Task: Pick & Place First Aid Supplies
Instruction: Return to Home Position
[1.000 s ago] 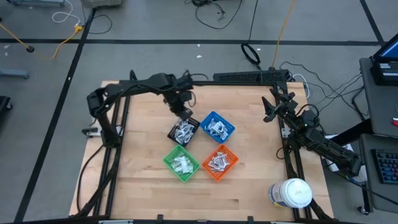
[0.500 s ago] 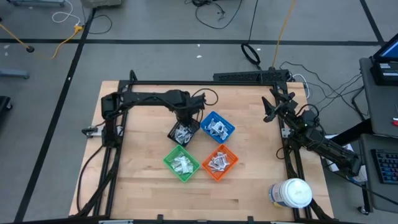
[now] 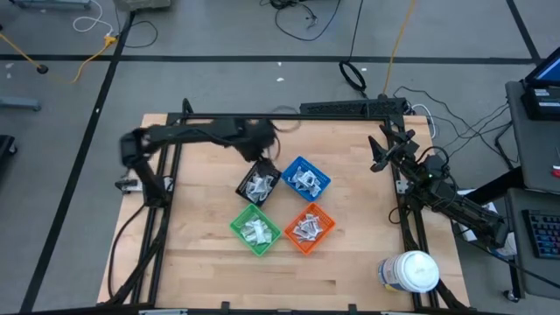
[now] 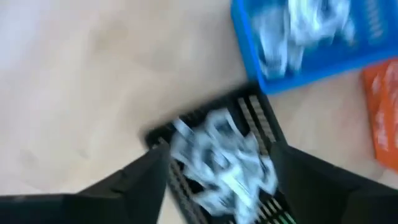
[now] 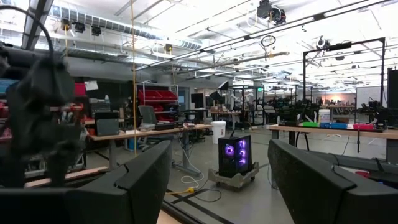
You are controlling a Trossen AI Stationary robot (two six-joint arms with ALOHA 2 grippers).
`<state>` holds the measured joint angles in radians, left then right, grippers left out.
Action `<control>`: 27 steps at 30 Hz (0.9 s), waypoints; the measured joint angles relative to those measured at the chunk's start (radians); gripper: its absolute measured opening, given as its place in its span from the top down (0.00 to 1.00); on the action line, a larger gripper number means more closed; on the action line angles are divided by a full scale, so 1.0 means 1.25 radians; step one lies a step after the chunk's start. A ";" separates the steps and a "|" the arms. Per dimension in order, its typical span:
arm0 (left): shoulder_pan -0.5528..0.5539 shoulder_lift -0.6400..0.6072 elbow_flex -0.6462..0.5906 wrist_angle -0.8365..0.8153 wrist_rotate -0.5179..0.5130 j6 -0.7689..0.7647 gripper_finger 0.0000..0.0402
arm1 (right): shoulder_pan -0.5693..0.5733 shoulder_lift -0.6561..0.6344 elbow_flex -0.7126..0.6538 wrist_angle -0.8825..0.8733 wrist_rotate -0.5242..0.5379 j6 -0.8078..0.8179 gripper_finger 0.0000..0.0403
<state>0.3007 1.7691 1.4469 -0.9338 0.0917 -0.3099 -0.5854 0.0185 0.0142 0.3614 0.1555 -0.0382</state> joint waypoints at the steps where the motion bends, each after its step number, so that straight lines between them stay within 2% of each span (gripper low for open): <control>1: 0.009 -0.036 -0.030 0.038 -0.011 0.010 0.27 | 0.000 0.000 0.000 0.000 0.000 0.000 0.35; 5: 0.040 -0.171 -0.178 0.231 -0.032 0.054 0.15 | 0.000 0.000 0.000 0.000 0.000 0.000 0.35; 9: 0.068 -0.314 -0.336 0.432 -0.079 0.136 0.09 | 0.000 0.000 0.000 0.000 0.000 0.000 0.35; 13: 0.091 -0.461 -0.500 0.552 -0.145 0.249 0.05 | 0.000 0.000 0.000 0.001 0.000 0.000 0.35; 18: 0.113 -0.666 -0.687 0.634 -0.224 0.341 0.05 | 0.000 0.000 0.000 0.000 0.000 0.000 0.35; 23: 0.120 -0.863 -0.850 0.725 -0.218 0.376 0.05 | 0.000 0.000 0.000 0.001 0.000 0.000 0.35; 27: 0.119 -0.997 -0.967 0.834 -0.165 0.363 0.05 | 0.000 0.000 0.000 0.000 0.000 0.000 0.35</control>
<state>0.4492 0.5229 0.2385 0.1090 -0.1151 0.1437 -0.5854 0.0185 0.0141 0.3614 0.1553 -0.0380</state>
